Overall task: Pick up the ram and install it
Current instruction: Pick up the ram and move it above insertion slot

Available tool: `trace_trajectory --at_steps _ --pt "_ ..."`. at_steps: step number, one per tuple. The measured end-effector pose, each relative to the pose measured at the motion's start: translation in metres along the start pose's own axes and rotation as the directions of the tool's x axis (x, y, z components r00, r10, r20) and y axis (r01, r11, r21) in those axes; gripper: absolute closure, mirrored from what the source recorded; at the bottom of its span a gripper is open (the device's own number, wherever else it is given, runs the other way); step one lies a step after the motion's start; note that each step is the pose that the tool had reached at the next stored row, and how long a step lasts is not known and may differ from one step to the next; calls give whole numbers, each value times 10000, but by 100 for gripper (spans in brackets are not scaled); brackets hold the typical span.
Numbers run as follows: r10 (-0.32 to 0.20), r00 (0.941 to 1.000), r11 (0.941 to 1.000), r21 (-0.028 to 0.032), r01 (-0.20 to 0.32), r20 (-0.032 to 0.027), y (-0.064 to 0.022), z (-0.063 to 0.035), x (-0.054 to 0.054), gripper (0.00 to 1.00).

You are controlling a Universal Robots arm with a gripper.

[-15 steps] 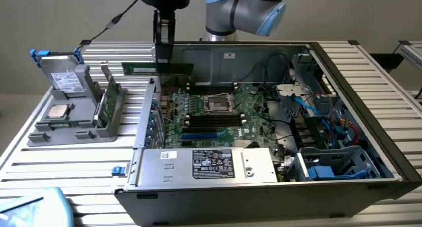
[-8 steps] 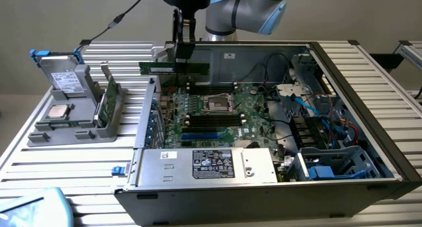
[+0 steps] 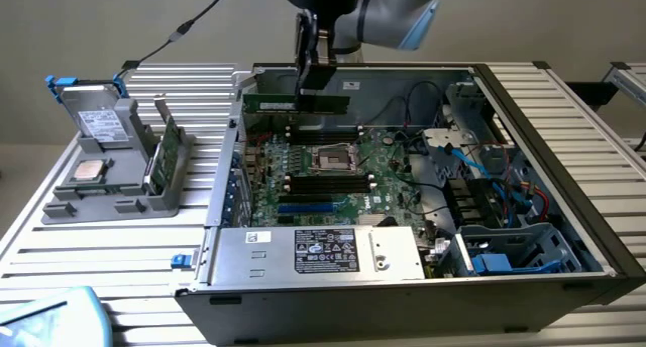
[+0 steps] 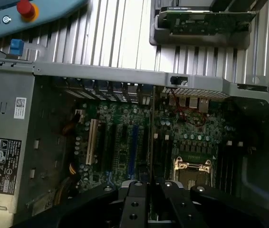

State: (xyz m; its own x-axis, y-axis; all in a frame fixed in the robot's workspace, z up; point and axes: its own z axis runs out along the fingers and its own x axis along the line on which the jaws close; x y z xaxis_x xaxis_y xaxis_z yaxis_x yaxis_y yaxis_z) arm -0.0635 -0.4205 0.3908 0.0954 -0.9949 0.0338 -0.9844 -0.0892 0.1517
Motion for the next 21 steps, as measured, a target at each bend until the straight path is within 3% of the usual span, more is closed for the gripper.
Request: trace_trajectory --at_steps 7,11,15,21 --pt "0 10000 10000 0 0 0 -317 -31 5 86" --pt "-1 10000 10000 1 1 0 -472 7 -88 86" --pt "0 10000 10000 -1 0 -1 -515 71 -213 86" --pt "56 10000 10000 29 -56 6 -530 159 -227 86"
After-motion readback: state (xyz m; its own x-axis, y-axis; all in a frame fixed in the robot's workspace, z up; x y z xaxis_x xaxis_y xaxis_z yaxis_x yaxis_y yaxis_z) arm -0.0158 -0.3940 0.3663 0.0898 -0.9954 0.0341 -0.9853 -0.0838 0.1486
